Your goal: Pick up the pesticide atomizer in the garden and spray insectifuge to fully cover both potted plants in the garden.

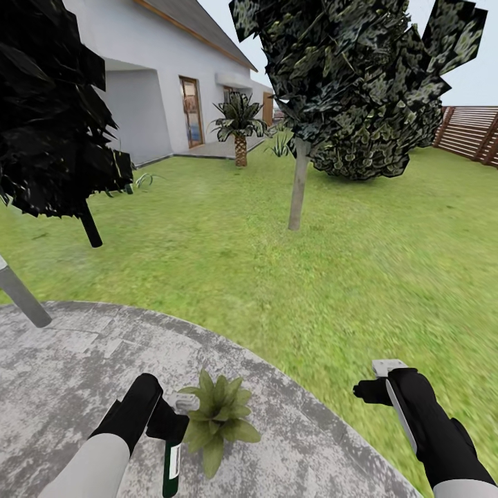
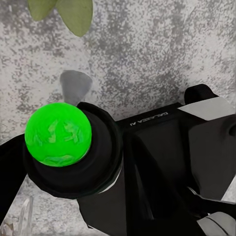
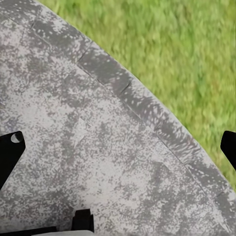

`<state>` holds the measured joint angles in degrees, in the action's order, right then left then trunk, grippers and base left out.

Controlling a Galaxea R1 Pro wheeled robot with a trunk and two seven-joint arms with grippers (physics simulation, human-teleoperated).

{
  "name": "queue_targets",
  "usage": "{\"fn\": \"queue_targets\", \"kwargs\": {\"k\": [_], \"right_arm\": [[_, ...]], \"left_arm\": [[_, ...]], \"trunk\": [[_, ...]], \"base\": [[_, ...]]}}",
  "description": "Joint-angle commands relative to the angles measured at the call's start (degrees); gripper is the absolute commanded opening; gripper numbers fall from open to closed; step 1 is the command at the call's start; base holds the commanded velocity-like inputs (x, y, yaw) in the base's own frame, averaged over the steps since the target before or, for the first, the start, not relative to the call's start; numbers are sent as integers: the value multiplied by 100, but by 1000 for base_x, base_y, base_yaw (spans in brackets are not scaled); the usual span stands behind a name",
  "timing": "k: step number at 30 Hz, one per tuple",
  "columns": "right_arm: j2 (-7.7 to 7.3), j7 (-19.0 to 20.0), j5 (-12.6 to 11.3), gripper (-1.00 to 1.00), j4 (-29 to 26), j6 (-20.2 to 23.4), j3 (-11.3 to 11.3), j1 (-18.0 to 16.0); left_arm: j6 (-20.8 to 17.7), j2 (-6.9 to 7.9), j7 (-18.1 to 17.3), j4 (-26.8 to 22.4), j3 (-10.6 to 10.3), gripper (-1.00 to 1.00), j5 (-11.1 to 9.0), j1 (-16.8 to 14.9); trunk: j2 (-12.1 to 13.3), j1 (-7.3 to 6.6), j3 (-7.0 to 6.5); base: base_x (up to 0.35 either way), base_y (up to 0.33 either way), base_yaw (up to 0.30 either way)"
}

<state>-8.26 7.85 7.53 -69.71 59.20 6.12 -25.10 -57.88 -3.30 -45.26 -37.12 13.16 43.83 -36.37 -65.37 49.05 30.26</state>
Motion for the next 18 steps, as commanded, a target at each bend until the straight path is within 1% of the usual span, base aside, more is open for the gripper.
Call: {"fn": "queue_targets", "kwargs": {"k": [1, 9, 14, 18], "right_arm": [[0, 60, 61, 100, -6, 25, 4, -4], [0, 65, 63, 100, 0, 26, 4, -4], [0, 66, 62, 100, 53, 27, 4, -4], [0, 61, 64, 100, 62, 30, -4, -4]], "left_arm": [[-22, -9, -53, -7, 42, -100, 58, -3], [-22, -6, -53, -6, 39, -100, 57, -2], [-22, -4, -53, -11, 37, -100, 60, -2], [-22, -8, -53, -18, 44, -100, 59, 6]], "trunk": [[-4, 0, 11], [-325, 176, 219], [-525, 286, 318], [-525, 286, 319]], "base": [[0, 0, 0], [0, 0, 0], [0, 0, 0], [24, 0, 0]]}}
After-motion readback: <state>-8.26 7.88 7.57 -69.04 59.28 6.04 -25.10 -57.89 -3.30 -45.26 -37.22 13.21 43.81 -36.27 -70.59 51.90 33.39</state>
